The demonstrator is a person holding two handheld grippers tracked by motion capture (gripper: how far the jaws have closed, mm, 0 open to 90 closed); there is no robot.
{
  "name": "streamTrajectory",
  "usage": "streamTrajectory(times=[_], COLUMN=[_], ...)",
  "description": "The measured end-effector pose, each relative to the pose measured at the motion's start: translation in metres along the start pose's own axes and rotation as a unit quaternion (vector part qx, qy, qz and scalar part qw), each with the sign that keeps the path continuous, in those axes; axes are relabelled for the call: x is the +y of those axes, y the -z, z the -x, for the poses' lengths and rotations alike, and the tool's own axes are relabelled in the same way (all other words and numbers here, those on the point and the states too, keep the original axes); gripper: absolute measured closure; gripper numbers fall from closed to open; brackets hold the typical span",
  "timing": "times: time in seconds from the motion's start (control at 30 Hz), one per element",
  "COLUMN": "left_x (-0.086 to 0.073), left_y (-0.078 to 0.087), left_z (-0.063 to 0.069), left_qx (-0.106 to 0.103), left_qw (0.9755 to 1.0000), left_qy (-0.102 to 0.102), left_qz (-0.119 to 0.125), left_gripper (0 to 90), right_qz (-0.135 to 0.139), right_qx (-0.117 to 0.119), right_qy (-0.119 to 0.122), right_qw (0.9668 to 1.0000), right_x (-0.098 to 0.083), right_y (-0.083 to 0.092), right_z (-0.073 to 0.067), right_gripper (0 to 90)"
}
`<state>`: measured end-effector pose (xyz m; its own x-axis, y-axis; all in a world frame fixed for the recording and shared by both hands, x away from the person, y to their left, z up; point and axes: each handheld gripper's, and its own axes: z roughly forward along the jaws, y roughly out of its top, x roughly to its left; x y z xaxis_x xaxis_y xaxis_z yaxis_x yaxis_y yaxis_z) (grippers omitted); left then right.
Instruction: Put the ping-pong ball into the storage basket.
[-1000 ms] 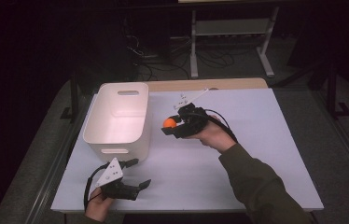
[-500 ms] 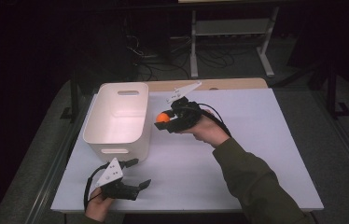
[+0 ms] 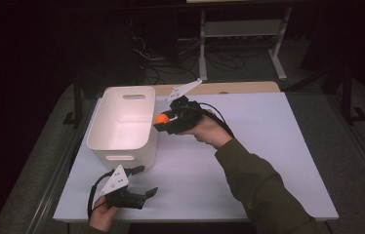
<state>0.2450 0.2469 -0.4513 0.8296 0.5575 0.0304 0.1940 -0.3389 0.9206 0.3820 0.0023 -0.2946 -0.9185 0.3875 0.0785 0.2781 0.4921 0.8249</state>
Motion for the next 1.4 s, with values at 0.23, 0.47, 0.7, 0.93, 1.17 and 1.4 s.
streamTrajectory(times=[0.23, 0.47, 0.7, 0.93, 1.17, 1.4], left_x=[0.0, 0.0, 0.0, 0.0, 0.0, 0.0], left_y=[0.0, 0.0, 0.0, 0.0, 0.001, 0.0], left_z=[0.0, 0.0, 0.0, 0.0, 0.0, 0.0], left_qx=[0.0, 0.0, 0.0, 0.0, 0.0, 0.0], left_qw=[1.0, 1.0, 1.0, 1.0, 1.0, 1.0], left_qy=[0.001, 0.0, 0.002, 0.0, -0.001, 0.001], left_qz=[0.002, 0.002, 0.002, 0.002, 0.002, 0.003], left_gripper=[14.1, 14.2, 14.2, 14.1, 14.2, 14.1], right_qz=[-0.001, -0.001, -0.003, -0.009, -0.022, -0.045], right_qx=[0.004, 0.008, 0.013, 0.017, 0.019, 0.024], right_qy=[0.004, 0.006, 0.01, 0.013, 0.014, 0.019], right_qw=[1.0, 0.9999, 0.9999, 0.9997, 0.9995, 0.9985], right_x=[0.009, 0.018, 0.027, 0.033, 0.035, 0.035], right_y=[-0.008, -0.016, -0.026, -0.041, -0.059, -0.075], right_z=[-0.002, -0.003, -0.006, -0.009, -0.01, -0.011], right_gripper=[49.7, 49.7, 49.7, 49.6, 49.5, 49.4])
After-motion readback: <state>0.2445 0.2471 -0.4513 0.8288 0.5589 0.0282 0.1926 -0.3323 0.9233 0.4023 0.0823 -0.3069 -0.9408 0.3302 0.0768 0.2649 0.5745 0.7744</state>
